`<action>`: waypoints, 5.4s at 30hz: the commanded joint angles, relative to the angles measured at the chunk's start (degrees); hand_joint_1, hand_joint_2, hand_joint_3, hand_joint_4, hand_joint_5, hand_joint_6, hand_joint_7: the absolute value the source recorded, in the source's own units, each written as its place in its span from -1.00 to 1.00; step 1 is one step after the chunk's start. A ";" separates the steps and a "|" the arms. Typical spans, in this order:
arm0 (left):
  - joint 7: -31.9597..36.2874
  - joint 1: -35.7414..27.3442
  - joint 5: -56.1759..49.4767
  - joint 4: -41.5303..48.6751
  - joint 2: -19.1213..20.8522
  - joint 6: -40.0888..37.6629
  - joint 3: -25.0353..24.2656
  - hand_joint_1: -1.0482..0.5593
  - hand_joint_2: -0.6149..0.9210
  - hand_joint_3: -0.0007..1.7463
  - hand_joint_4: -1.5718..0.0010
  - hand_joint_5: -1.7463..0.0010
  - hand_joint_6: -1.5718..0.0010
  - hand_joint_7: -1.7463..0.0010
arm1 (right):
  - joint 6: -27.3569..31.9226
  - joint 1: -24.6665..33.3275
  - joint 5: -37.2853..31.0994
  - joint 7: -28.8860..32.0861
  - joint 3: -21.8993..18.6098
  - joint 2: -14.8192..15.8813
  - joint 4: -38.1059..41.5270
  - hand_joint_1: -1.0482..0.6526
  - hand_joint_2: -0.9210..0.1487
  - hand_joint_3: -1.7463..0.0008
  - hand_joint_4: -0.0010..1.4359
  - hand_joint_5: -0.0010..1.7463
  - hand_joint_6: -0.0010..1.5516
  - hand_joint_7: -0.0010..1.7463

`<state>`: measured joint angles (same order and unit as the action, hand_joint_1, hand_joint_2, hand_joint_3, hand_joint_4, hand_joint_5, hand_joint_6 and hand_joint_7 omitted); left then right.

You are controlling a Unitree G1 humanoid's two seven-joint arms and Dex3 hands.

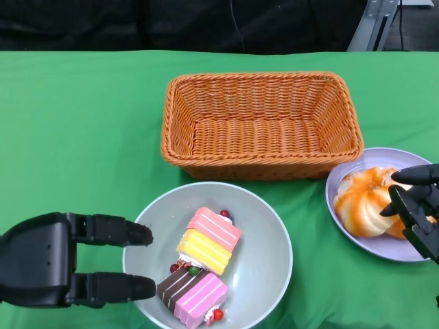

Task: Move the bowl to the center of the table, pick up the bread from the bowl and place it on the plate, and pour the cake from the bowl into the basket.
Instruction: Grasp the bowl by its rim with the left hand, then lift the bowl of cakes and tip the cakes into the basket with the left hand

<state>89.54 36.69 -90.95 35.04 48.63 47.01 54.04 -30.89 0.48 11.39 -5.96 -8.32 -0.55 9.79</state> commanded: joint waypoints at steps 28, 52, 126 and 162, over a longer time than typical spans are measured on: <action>-15.93 -1.04 5.80 -2.14 -2.98 -3.12 2.36 -0.35 0.77 -0.99 -0.16 0.95 -0.22 0.98 | 1.18 2.99 0.63 -0.32 -0.06 -0.70 -5.06 0.03 -1.00 0.71 -0.09 0.76 -0.10 0.25; -17.53 -0.64 6.47 0.29 -2.05 -2.19 2.53 -0.36 0.80 -0.99 -0.20 0.99 -0.30 0.99 | 2.18 3.66 0.60 -0.71 -0.32 -0.83 -6.20 0.03 -1.00 0.73 -0.08 0.73 -0.09 0.22; -26.90 -5.15 14.47 0.94 -11.08 0.22 -3.71 -0.11 0.71 -1.00 -0.16 -0.27 -0.76 0.97 | 0.12 4.78 -0.06 -0.68 -0.16 -1.70 -6.35 0.06 -1.00 0.67 -0.09 0.77 -0.11 0.26; -7.41 0.52 13.44 9.39 -11.90 5.87 -0.49 0.06 1.00 -0.95 0.18 -1.00 0.20 -0.78 | 0.56 4.70 -0.37 0.00 -0.17 -2.17 -5.67 0.05 -1.00 0.70 -0.07 0.75 -0.09 0.23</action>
<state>80.47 36.17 -78.20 45.01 35.43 52.38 54.08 -30.14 5.11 10.64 -6.18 -8.06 -2.96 3.90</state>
